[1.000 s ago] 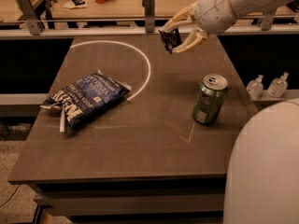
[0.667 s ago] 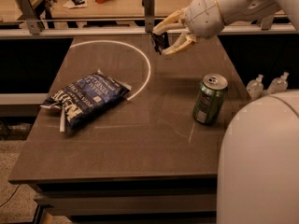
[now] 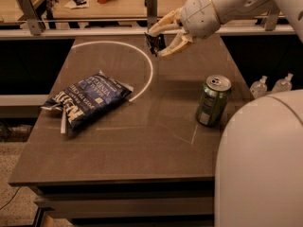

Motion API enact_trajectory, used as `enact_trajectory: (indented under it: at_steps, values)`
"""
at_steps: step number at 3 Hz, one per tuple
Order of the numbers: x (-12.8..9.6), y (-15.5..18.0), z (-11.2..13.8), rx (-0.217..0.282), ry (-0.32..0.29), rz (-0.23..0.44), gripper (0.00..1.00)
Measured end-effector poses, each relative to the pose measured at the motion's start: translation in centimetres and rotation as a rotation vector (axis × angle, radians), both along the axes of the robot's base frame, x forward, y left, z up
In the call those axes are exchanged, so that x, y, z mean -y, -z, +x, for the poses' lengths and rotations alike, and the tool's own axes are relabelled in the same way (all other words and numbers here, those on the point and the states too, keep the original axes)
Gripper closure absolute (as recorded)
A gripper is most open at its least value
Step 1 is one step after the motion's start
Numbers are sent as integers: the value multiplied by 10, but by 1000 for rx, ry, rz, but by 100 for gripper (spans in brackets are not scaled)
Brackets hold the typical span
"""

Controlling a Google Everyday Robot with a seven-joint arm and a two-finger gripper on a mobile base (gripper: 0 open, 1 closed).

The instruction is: Move rxbar chocolate near blue chip bag

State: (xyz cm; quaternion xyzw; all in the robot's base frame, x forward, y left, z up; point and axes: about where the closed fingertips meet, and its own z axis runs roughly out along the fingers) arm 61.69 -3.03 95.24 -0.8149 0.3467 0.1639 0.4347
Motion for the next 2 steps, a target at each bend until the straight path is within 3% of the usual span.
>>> enact_trajectory:
  at_steps: [2]
  values:
    - [-42,30,-31,-80,-82,-43,100]
